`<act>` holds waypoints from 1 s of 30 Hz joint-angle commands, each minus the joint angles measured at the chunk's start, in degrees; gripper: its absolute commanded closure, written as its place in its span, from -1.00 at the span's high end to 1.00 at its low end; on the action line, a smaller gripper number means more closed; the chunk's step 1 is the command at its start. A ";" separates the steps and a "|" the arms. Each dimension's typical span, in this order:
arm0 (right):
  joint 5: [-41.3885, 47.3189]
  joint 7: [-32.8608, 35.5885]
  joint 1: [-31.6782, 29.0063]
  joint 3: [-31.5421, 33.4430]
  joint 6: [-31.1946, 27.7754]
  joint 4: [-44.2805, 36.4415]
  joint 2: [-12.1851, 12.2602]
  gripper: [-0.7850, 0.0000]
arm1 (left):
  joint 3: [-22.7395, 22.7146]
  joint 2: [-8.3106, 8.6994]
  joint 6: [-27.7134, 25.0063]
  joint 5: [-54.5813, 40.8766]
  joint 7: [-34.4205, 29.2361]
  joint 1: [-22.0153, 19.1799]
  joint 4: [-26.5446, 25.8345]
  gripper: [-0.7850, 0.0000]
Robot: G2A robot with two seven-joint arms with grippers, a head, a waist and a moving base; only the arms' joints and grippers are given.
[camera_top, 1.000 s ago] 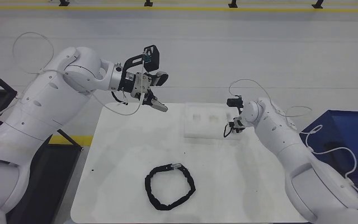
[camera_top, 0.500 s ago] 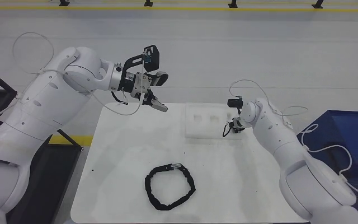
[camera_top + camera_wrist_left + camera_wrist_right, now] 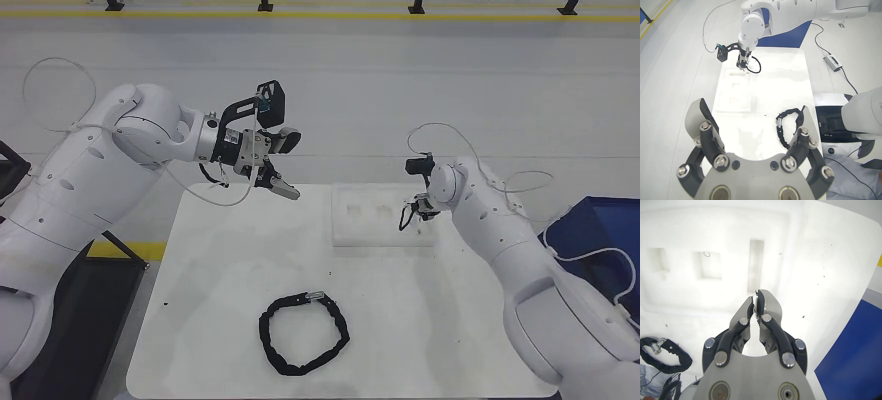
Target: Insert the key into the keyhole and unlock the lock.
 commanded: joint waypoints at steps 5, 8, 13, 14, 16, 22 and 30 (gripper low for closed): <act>-1.29 5.11 -0.71 2.41 0.81 -8.71 2.38 -1.00 | 0.00 0.00 0.00 0.00 0.00 0.00 0.00 1.00; -2.30 7.78 -2.67 4.82 2.63 -15.89 4.41 -1.00 | 0.00 0.00 0.00 0.00 0.00 0.00 0.00 1.00; -6.37 11.55 -9.70 12.03 6.25 -33.76 9.24 -1.00 | 0.00 0.00 0.00 0.00 0.00 0.00 0.00 1.00; -8.38 11.93 -11.85 13.70 6.73 -38.29 10.33 -1.00 | 0.00 0.00 0.00 0.00 0.00 0.00 0.00 1.00; -10.20 13.21 -16.95 18.10 7.03 -47.32 12.43 -1.00 | 0.00 0.00 0.00 0.00 0.00 0.00 0.00 1.00; -7.47 17.08 -31.25 32.43 5.84 -69.12 16.58 -1.00 | 0.00 0.00 0.00 0.00 0.00 0.00 0.00 1.00; 10.77 14.49 -43.48 50.01 3.17 -81.19 18.48 -1.00 | 0.00 0.00 0.00 0.00 0.00 0.00 0.00 1.00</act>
